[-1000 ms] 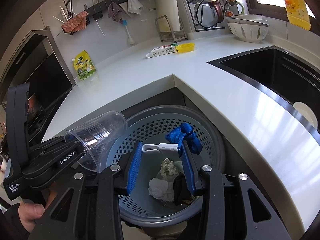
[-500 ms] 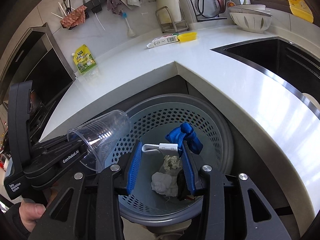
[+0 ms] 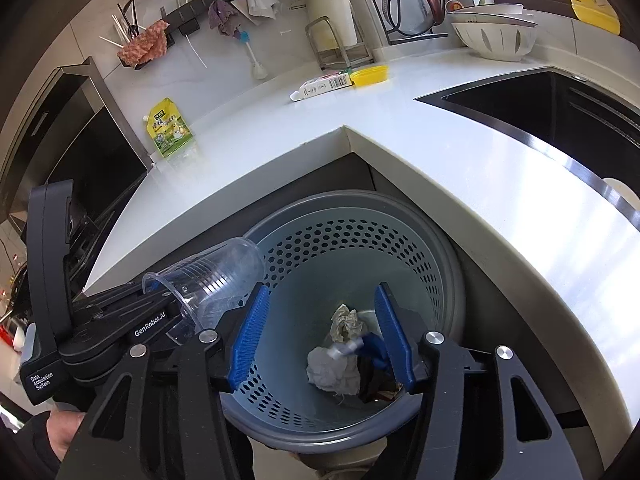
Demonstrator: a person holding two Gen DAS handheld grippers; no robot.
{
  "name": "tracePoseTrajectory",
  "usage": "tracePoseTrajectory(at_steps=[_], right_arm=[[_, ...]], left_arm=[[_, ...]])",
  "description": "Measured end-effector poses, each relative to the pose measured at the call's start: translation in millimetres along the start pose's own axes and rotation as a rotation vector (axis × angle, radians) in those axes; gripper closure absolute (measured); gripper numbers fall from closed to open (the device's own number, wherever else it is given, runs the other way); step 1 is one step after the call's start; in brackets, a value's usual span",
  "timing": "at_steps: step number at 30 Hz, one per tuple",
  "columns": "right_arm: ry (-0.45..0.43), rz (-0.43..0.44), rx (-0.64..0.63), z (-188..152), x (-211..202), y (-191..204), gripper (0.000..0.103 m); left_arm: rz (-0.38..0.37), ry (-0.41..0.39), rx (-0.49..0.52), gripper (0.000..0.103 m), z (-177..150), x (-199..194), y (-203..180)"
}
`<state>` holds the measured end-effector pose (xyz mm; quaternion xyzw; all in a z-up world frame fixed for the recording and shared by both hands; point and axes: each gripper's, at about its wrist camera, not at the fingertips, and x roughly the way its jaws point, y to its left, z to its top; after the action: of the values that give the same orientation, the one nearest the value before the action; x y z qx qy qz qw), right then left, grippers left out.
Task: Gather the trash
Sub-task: 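Open both tools to drop the cup and strap into the basket, then move both open tools back toward the milk carton and yellow container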
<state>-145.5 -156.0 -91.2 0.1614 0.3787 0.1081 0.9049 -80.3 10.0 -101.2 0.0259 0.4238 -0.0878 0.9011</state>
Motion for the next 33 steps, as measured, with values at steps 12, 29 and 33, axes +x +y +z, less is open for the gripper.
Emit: tracePoseTrajectory(at_steps=[12, 29, 33], right_arm=[[-0.027, 0.009, 0.019, 0.9, -7.7, -4.8, 0.045], [-0.046, 0.013, 0.016, 1.1, -12.7, -5.5, 0.043], [-0.046, 0.009, 0.007, 3.3, -11.6, -4.0, 0.043]], left_arm=[[0.022, -0.031, -0.014, 0.045, -0.7, -7.8, 4.8], [0.029, -0.064, -0.049, 0.017, 1.2, -15.3, 17.1], [0.044, -0.07, -0.056, 0.013, 2.6, -15.1, 21.7]])
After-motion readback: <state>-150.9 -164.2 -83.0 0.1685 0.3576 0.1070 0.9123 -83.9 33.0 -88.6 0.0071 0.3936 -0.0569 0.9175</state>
